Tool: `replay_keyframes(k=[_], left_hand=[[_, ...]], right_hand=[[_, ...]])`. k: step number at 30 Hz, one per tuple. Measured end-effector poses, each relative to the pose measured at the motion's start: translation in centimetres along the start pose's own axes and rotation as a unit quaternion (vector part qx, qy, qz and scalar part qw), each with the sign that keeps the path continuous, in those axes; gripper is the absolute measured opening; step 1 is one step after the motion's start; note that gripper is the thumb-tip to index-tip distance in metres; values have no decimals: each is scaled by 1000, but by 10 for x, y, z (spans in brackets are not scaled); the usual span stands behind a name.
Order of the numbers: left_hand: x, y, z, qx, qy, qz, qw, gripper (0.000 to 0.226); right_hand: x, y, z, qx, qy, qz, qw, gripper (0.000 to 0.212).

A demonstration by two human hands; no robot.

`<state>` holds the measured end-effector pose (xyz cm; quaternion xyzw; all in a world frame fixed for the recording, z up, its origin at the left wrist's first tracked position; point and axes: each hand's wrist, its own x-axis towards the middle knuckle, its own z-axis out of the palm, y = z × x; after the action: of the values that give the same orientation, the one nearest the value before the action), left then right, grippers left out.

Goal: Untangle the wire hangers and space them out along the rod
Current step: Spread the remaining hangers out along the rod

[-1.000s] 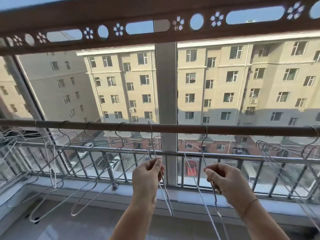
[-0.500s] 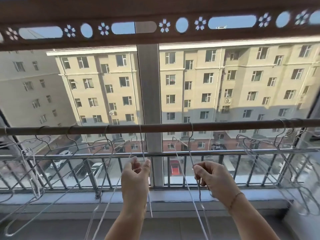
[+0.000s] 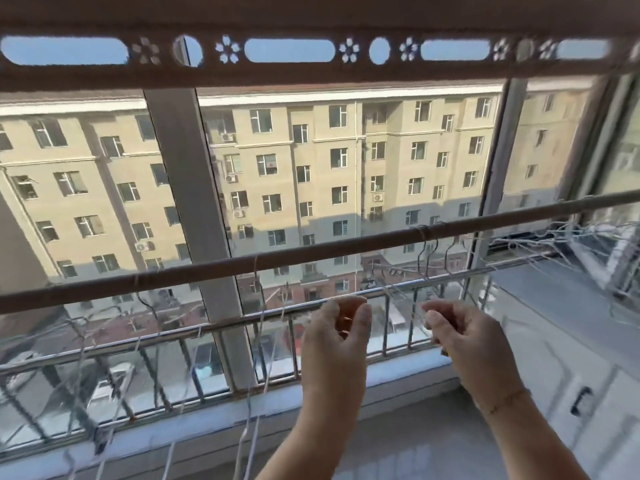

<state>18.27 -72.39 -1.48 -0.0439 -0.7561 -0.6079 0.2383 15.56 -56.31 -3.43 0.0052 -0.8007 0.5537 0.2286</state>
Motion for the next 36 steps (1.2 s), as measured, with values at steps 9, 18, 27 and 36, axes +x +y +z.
replay_keyframes(k=[9, 18, 27, 36], left_hand=[[20, -31, 131, 7, -40, -131, 991, 19], [23, -34, 167, -85, 33, -204, 975, 8], [16, -26, 112, -60, 92, -181, 977, 13], [6, -33, 38, 6, 156, -167, 974, 17]], right_hand=[[55, 61, -43, -99, -47, -2, 994, 26], [73, 65, -45, -39, -157, 13, 987, 7], [65, 49, -25, 36, -200, 21, 979, 10], [44, 29, 9, 52, -233, 14, 971, 17]])
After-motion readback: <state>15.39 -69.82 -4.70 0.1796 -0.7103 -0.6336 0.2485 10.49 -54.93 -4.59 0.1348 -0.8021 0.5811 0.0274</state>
